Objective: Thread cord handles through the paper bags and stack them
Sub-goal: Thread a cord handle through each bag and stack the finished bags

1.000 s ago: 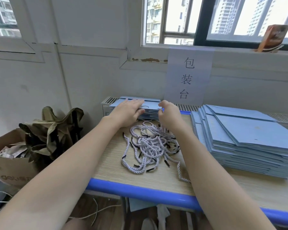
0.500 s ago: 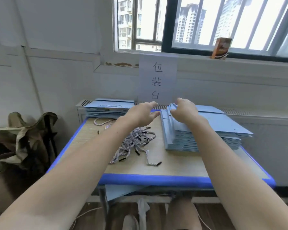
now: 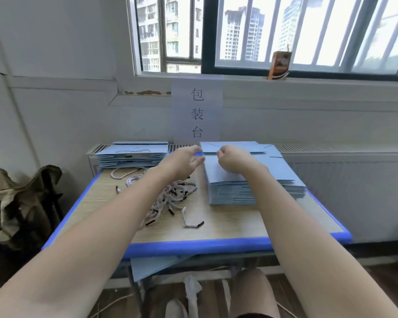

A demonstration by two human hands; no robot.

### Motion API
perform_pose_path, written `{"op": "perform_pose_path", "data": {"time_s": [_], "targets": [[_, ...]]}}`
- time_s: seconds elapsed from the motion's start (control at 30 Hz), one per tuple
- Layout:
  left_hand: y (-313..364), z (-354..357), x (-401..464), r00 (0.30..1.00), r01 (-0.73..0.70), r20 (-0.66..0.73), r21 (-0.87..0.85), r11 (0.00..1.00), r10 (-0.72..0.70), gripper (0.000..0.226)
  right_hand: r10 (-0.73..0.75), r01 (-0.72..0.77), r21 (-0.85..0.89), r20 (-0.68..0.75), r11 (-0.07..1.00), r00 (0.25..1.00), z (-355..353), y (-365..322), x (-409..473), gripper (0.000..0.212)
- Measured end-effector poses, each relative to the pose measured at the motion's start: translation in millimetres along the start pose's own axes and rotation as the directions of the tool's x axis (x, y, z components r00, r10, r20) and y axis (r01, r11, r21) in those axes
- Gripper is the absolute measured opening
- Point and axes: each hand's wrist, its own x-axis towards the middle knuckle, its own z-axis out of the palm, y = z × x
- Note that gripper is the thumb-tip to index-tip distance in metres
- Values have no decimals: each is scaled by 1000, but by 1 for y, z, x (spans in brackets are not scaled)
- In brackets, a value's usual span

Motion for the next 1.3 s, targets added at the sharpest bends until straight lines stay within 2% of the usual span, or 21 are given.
{"op": "perform_pose_path", "data": {"time_s": [0.07,0.13,0.2,0.27,0.37,0.43,0.5,0.6,0.67,0.73,0.8,0.9,1.0,1.07,1.17,1.23,1.3], "targets": [[0,-4,-5,999,-30,-15,-37,999,30,45,-48,43,268,15,962,999,0,-4,5,25],[1,-8,-9,997,-71,16,-43,997,71,48,-53,66,342,-47,937,997,-4,-3,6,25],[5,-12,-14,985,-110,134,-22,994,112,60,-35,51,178,-92,983,995,-8,0,2,33],[9,-13,-19,958,-136,259,33,990,123,77,-25,27,54,-42,998,999,-8,1,-3,36],[11,-12,-21,943,-125,317,53,991,102,92,-40,40,6,23,999,999,-5,0,-6,39],[13,-12,-18,940,-160,315,73,984,130,85,-38,38,31,10,999,999,-5,0,-7,38],[13,-14,-14,944,-221,269,85,972,191,60,-48,47,60,8,997,999,-4,2,-6,35],[9,-26,-7,963,-256,118,128,958,242,27,-107,112,108,-48,988,993,-2,2,-1,21],[3,-34,-4,951,-300,10,282,911,310,21,-160,177,121,-137,977,978,-2,-5,-3,41],[-6,-42,-2,903,-333,-119,412,848,413,17,-252,283,118,-226,952,941,0,-11,-5,50],[-16,-52,-3,848,-340,-227,458,821,478,18,-340,381,115,-270,917,901,4,-15,-6,49],[-44,-68,-8,783,-320,-338,501,804,522,15,-429,450,-23,-344,893,835,21,-20,1,36],[-77,-77,-19,769,-270,-412,484,833,488,13,-478,493,-89,-440,866,760,41,-35,10,47],[-97,-79,-29,790,-226,-432,455,861,435,13,-491,490,-122,-429,863,758,54,-48,18,54],[-127,-77,-39,856,-131,-423,380,916,298,17,-481,472,-98,-245,876,842,70,-66,28,67],[-142,-72,-45,929,13,-351,348,937,117,22,-458,447,-115,-94,887,884,79,-72,37,67],[-148,-65,-47,965,84,-262,380,921,20,28,-425,420,-141,-4,896,905,87,-73,49,66]]}}
